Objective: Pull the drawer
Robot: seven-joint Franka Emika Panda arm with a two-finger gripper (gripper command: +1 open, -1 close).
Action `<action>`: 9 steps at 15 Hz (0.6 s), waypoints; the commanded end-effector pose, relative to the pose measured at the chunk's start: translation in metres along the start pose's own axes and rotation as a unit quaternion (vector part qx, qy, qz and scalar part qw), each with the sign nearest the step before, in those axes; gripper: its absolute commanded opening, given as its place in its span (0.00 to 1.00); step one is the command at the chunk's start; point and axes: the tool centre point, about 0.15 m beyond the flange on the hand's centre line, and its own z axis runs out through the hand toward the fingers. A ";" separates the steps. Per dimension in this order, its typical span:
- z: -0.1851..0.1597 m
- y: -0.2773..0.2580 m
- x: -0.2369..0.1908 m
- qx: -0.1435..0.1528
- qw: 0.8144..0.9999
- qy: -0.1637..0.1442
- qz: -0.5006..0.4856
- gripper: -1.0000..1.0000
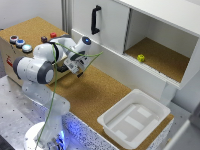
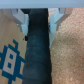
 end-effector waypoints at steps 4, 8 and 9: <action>-0.030 0.039 0.031 -0.069 0.997 -0.004 -0.030 1.00; -0.084 0.024 0.033 -0.178 0.983 0.025 -0.040 1.00; -0.098 0.018 0.033 -0.196 0.979 0.038 -0.045 1.00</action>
